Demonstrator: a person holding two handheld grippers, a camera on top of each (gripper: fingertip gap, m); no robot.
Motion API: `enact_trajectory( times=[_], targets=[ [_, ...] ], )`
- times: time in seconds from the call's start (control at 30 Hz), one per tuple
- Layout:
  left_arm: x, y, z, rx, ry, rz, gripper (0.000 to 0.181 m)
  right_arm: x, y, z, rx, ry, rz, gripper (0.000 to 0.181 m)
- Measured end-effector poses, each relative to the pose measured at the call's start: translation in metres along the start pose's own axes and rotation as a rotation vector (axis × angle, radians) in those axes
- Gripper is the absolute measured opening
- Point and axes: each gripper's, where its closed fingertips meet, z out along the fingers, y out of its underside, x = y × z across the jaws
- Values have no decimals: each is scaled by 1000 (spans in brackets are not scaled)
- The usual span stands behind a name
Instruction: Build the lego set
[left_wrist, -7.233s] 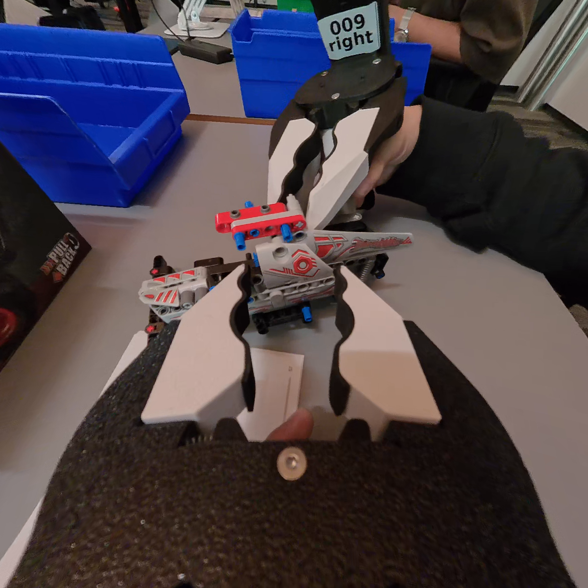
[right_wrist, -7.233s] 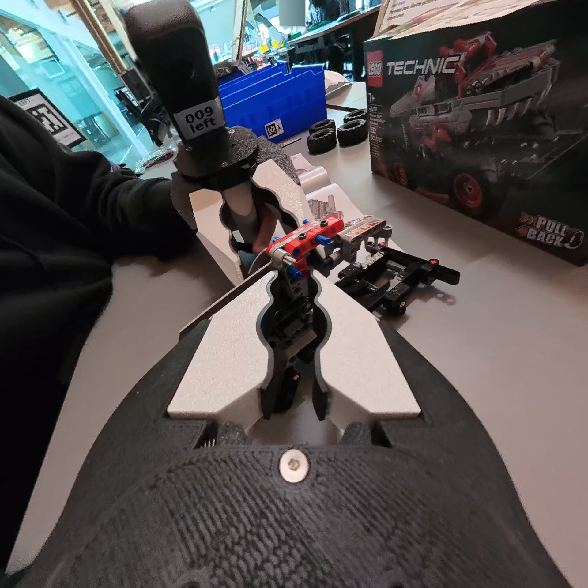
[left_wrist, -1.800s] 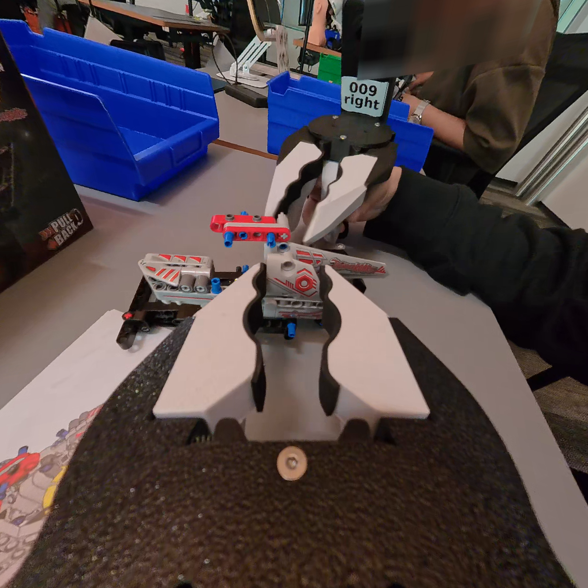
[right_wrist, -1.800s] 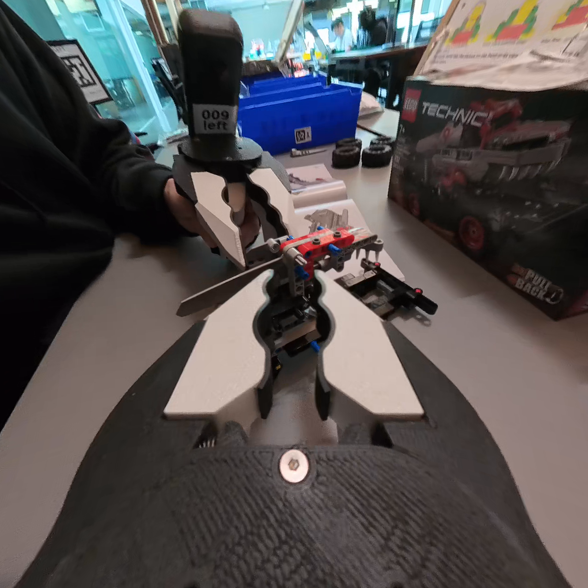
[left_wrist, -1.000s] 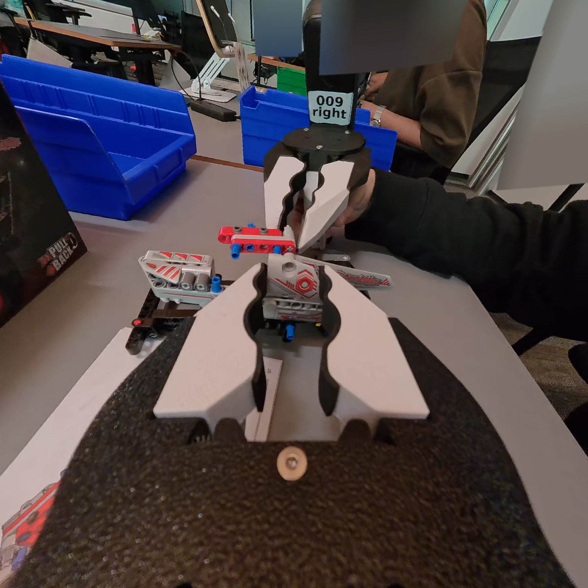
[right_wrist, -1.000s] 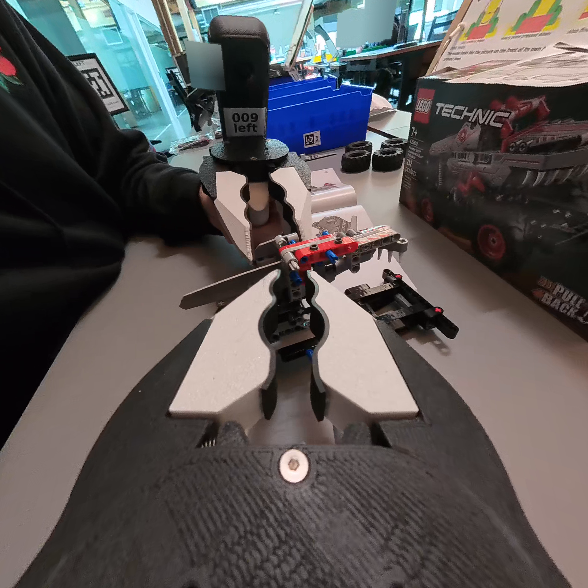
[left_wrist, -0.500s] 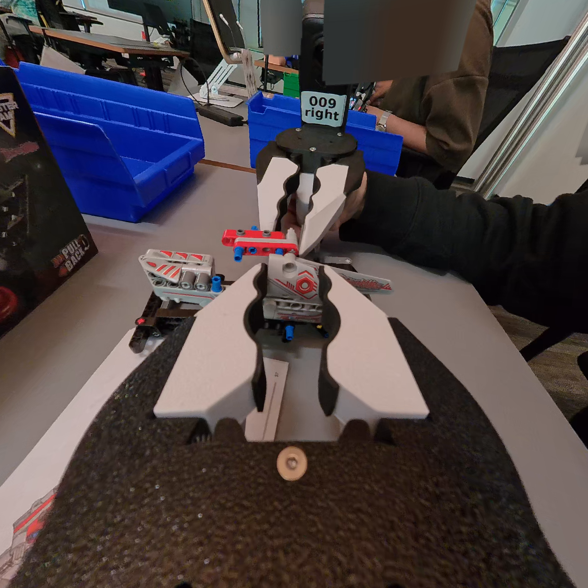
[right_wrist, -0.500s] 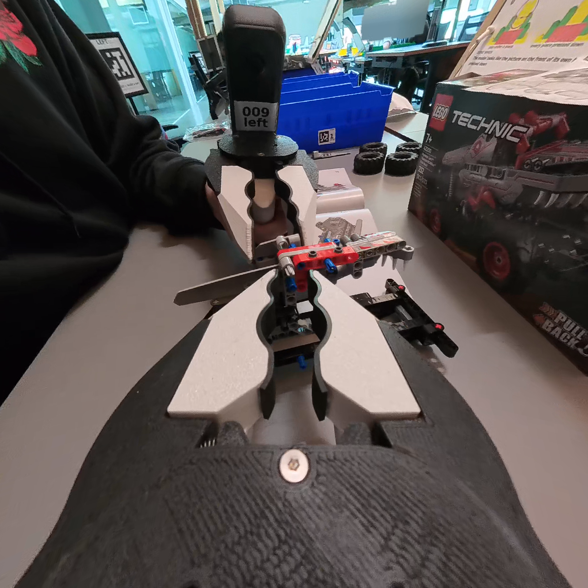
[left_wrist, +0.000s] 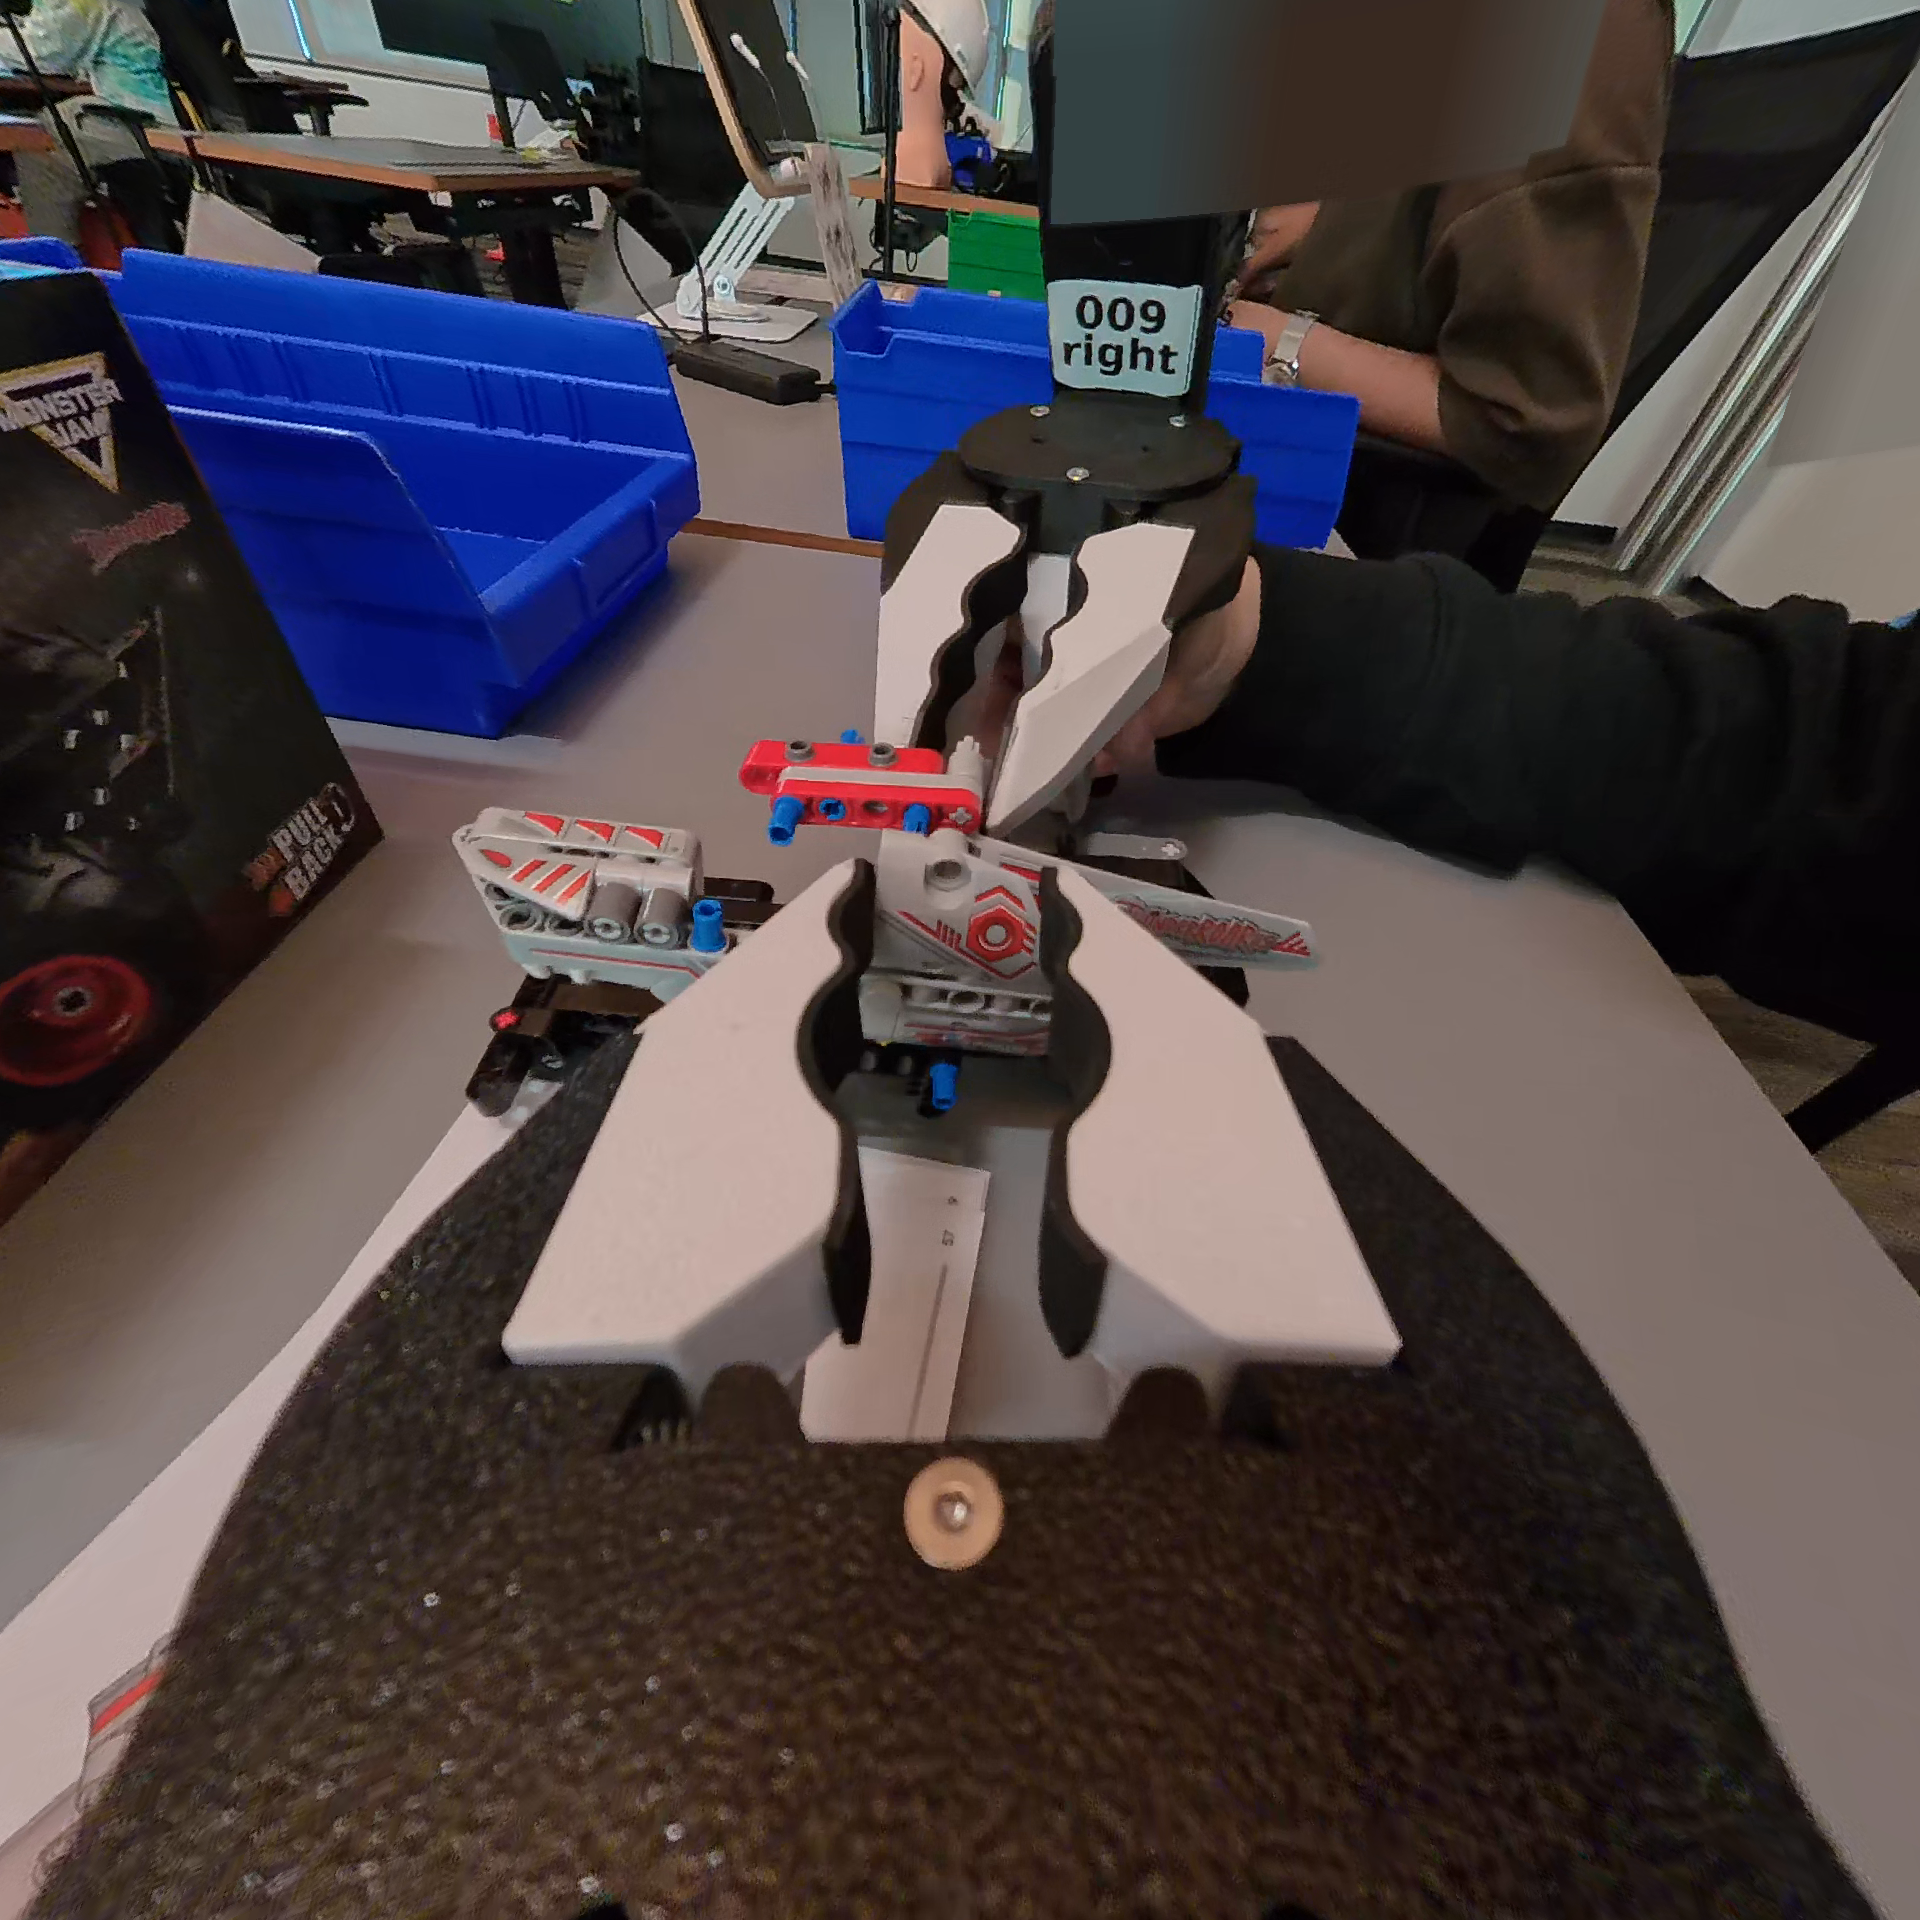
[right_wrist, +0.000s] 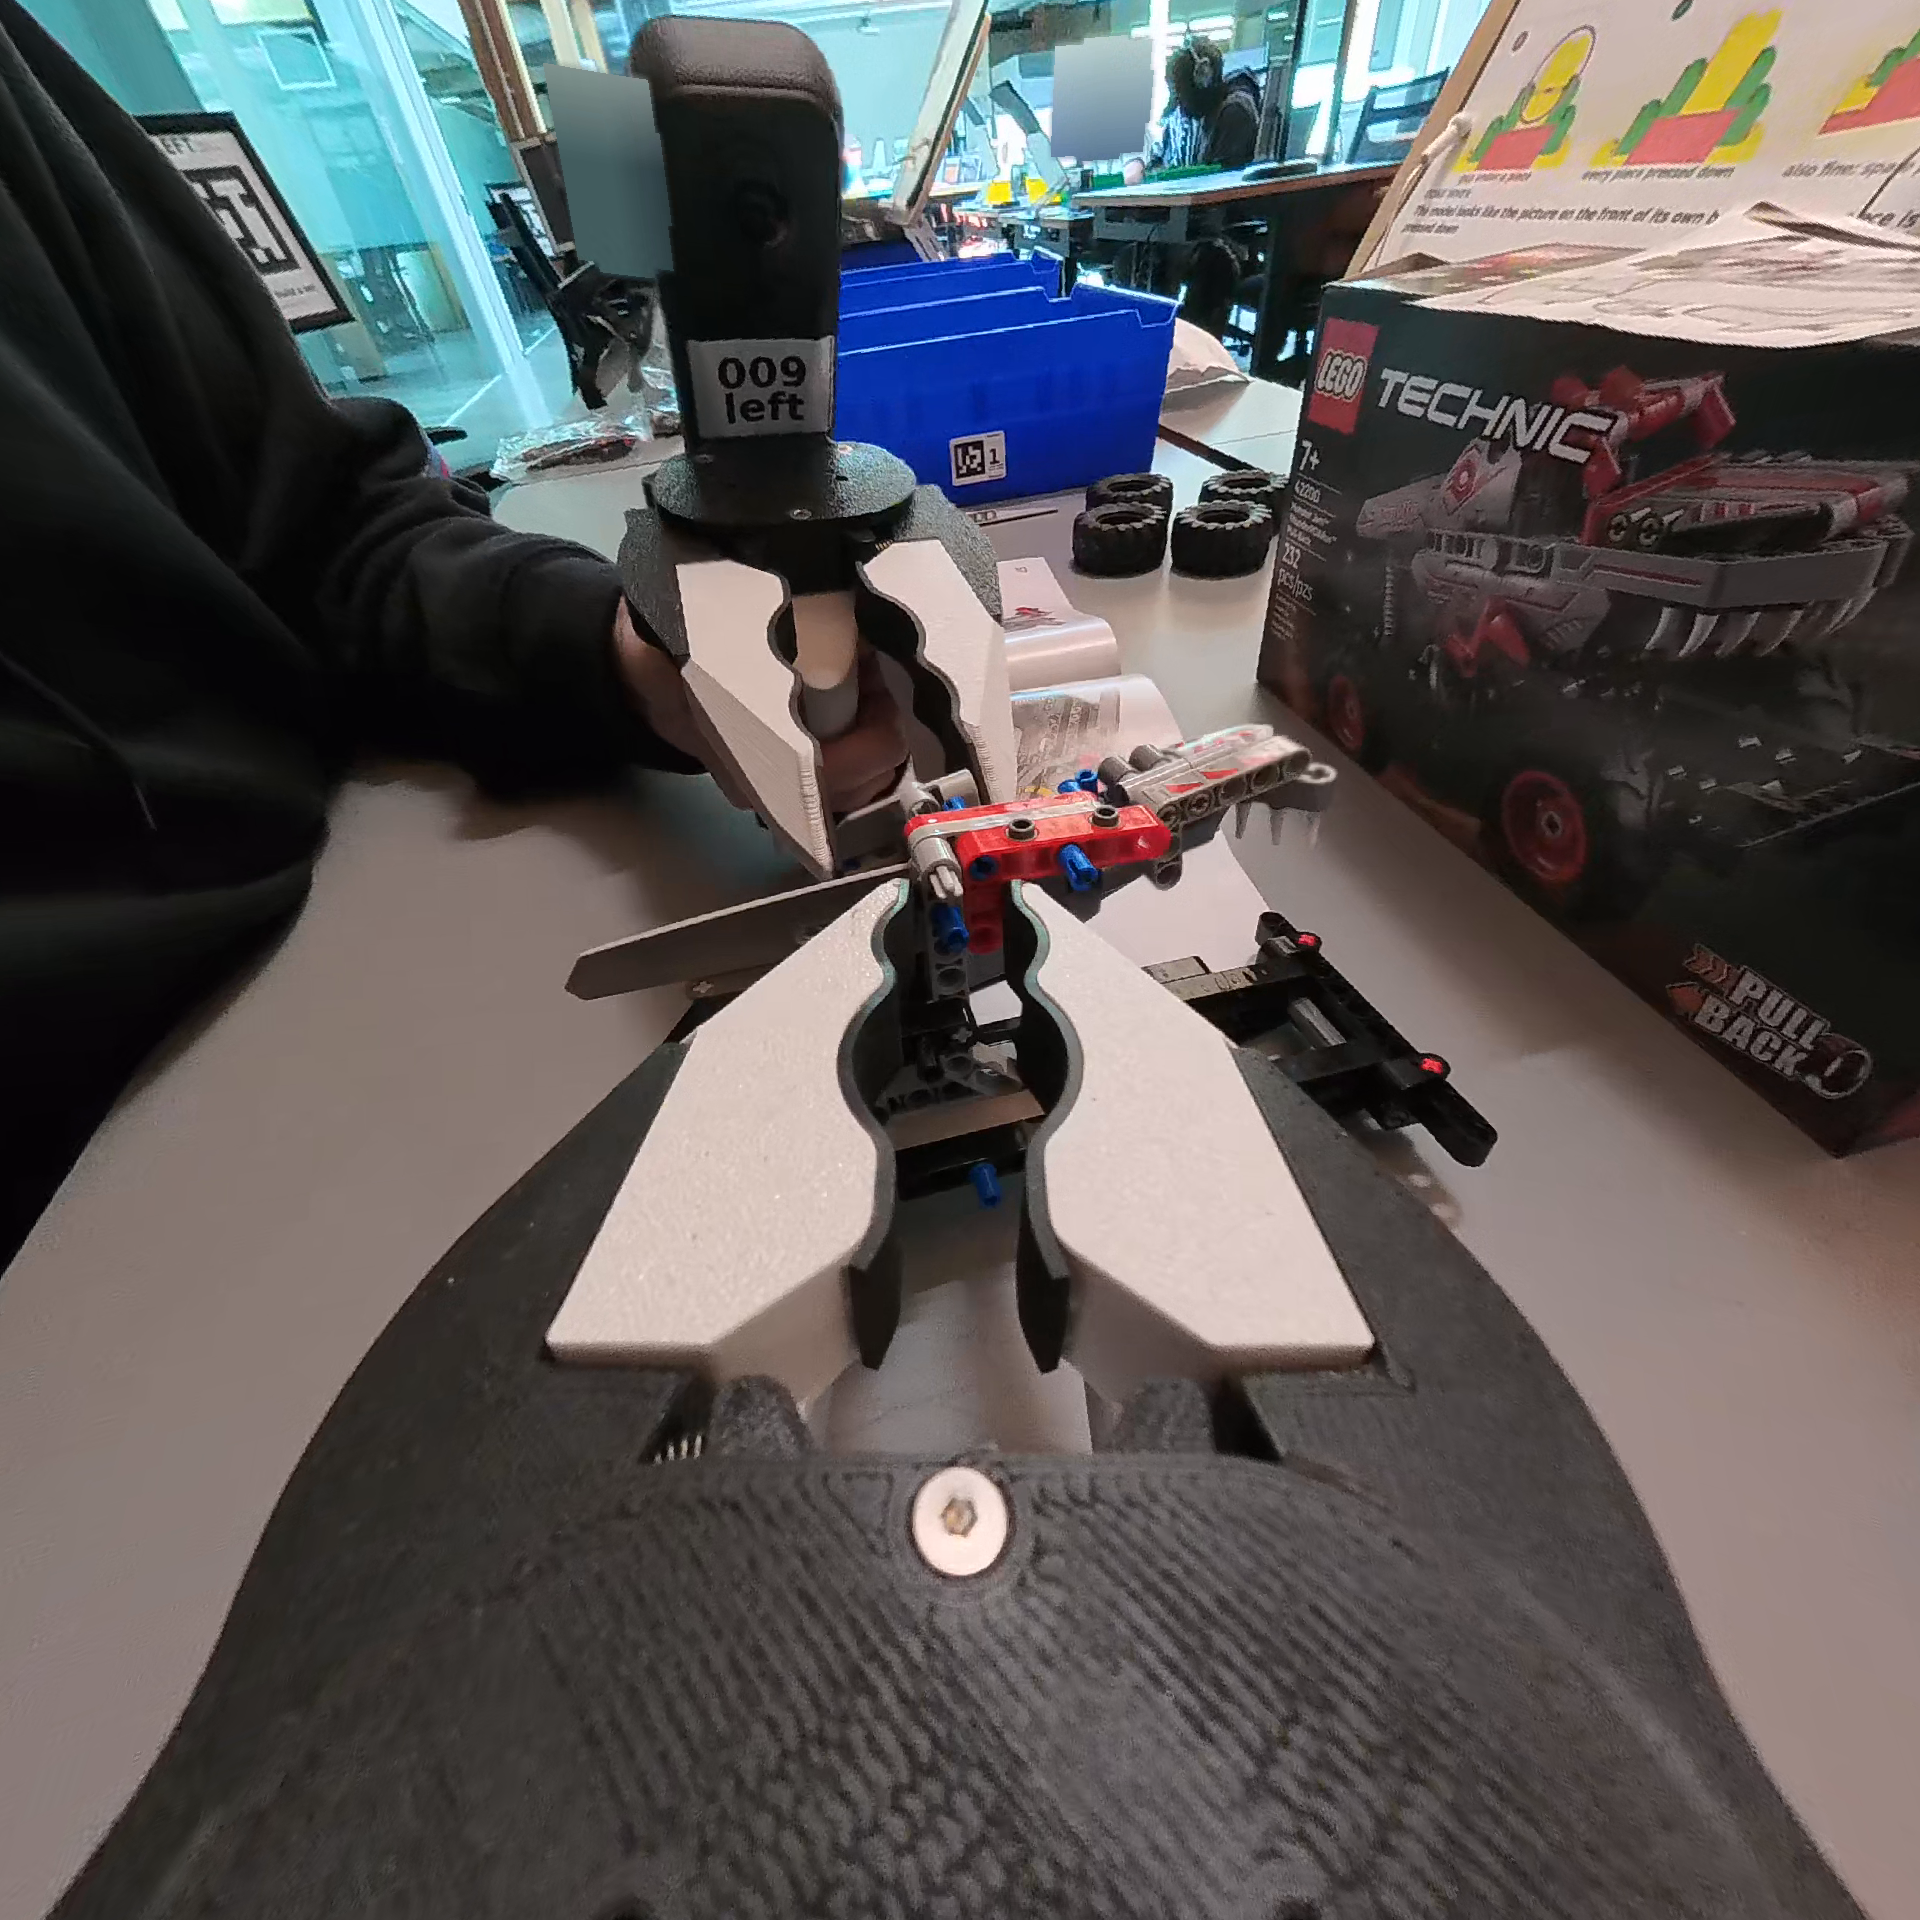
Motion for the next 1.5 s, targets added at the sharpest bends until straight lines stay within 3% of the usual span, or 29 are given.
enact_trajectory(
  times=[0.37, 0.7, 0.87, 1.13, 1.5],
  targets=[
    [5, 0, -1, -3, 78, 26, 29, -1, 0, 0, -2, -4, -3, 14],
    [0, -1, -1, -14, 43, -34, 29, -1, 0, -1, -1, 2, -4, 14],
    [9, -15, -8, 2, 79, -5, 29, -6, 2, -7, -1, -3, -4, 14],
    [7, 0, 0, -60, 98, -34, 29, -11, 3, -8, 0, -3, 0, 14],
    [7, 1, 3, -52, 94, -54, 29, -12, 3, -6, -3, -10, 7, 15]
  ],
)
